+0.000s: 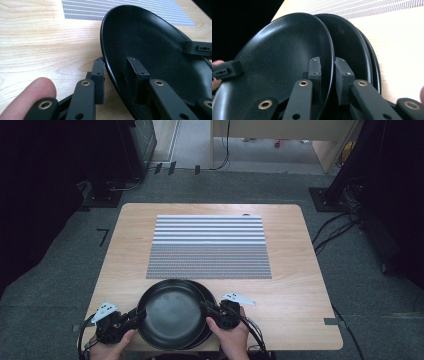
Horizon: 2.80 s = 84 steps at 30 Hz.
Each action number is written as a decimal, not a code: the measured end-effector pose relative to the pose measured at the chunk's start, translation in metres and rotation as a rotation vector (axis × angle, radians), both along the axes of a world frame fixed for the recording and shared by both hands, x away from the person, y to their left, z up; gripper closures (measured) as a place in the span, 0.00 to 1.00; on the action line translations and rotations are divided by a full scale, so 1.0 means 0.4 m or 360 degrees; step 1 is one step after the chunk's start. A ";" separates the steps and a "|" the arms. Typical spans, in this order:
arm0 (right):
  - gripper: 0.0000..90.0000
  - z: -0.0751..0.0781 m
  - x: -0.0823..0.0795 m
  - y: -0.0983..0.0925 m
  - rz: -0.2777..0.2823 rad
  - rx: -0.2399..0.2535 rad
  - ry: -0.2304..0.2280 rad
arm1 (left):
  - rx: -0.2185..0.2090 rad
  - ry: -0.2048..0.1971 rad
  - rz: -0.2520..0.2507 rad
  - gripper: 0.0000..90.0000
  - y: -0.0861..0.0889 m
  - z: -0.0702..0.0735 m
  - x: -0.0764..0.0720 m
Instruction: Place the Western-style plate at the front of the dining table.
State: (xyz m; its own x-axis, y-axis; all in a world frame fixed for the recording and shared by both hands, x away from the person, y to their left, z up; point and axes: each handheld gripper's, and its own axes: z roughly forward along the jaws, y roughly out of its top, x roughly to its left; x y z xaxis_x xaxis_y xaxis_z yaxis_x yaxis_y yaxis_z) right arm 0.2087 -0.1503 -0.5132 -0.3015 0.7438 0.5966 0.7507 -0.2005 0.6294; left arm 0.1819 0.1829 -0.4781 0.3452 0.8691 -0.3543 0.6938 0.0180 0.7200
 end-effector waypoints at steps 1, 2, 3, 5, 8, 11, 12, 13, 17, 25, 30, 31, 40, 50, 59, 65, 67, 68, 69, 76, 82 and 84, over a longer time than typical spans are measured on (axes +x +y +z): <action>0.88 -0.001 0.001 -0.002 -0.0006 0.0013 0.0005 | -0.0008 0.0004 0.0001 0.79 0.000 -0.001 0.001; 0.88 -0.002 0.002 -0.005 -0.0016 0.0042 0.0025 | -0.0011 0.0007 0.0002 0.79 0.000 -0.002 0.001; 0.89 -0.004 0.002 -0.007 -0.0026 0.0077 0.0051 | -0.0015 0.0009 0.0004 0.79 0.000 -0.003 0.001; 0.90 -0.008 0.002 -0.012 -0.0039 0.0116 0.0064 | -0.0019 0.0006 0.0002 0.79 -0.001 -0.002 0.001; 0.91 -0.009 0.005 -0.018 -0.0039 0.0159 0.0094 | -0.0020 0.0006 -0.0002 0.79 -0.001 -0.002 0.001; 0.92 -0.010 0.006 -0.022 -0.0044 0.0179 0.0105 | -0.0015 0.0009 -0.0008 0.79 -0.003 -0.003 0.002; 0.92 -0.011 0.008 -0.024 -0.0044 0.0188 0.0108 | -0.0014 0.0009 -0.0010 0.79 -0.003 -0.004 0.002; 0.92 -0.011 0.009 -0.025 -0.0044 0.0197 0.0115 | -0.0011 0.0009 -0.0013 0.78 -0.003 -0.004 0.002; 0.93 -0.014 0.016 -0.035 -0.0048 0.0246 0.0147 | -0.0011 0.0020 -0.0023 0.78 -0.006 -0.007 0.004; 0.95 -0.023 0.023 -0.047 -0.0076 0.0371 0.0218 | -0.0042 0.0034 -0.0025 0.79 -0.006 -0.007 0.003; 0.96 -0.026 0.023 -0.050 -0.0091 0.0418 0.0229 | -0.0079 0.0047 -0.0017 0.80 -0.006 -0.008 0.004; 0.96 -0.026 0.022 -0.051 -0.0090 0.0417 0.0227 | -0.0082 0.0050 -0.0017 0.80 -0.006 -0.008 0.003; 0.96 -0.014 0.019 -0.063 -0.0099 0.0391 0.0202 | -0.0125 0.0090 -0.0022 0.81 -0.016 -0.010 0.009; 0.96 0.009 0.027 -0.080 -0.0093 0.0394 0.0179 | -0.0170 0.0076 -0.0010 0.83 -0.028 0.011 0.027; 0.96 0.032 0.053 -0.098 -0.0109 0.0377 0.0162 | -0.0193 0.0086 -0.0022 0.84 -0.043 0.028 0.064; 0.96 0.057 0.078 -0.110 -0.0110 0.0356 0.0146 | -0.0214 0.0084 -0.0027 0.84 -0.055 0.045 0.095; 0.96 0.065 0.088 -0.116 -0.0114 0.0354 0.0137 | -0.0221 0.0079 -0.0028 0.84 -0.061 0.054 0.107; 0.96 0.070 0.092 -0.118 -0.0116 0.0356 0.0134 | -0.0224 0.0074 -0.0026 0.84 -0.063 0.057 0.111; 0.96 0.074 0.096 -0.121 -0.0119 0.0356 0.0128 | -0.0225 0.0075 -0.0031 0.84 -0.067 0.062 0.117; 0.96 0.103 0.132 -0.145 -0.0139 0.0353 0.0114 | -0.0236 0.0072 -0.0047 0.85 -0.089 0.087 0.164; 0.95 0.120 0.166 -0.164 -0.0163 0.0348 0.0098 | -0.0248 0.0071 -0.0049 0.85 -0.110 0.102 0.207; 0.96 0.124 0.177 -0.171 -0.0173 0.0352 0.0097 | -0.0253 0.0071 -0.0050 0.85 -0.117 0.106 0.223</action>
State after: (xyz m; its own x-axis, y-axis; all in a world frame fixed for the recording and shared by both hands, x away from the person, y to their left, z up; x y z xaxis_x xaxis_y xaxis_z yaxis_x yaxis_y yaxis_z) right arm 0.2793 -0.2187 -0.4636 -0.1857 0.6190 0.7631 0.7525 -0.4099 0.5155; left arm 0.2712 0.1362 -0.4359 0.3523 0.7897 -0.5022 0.7271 0.1070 0.6781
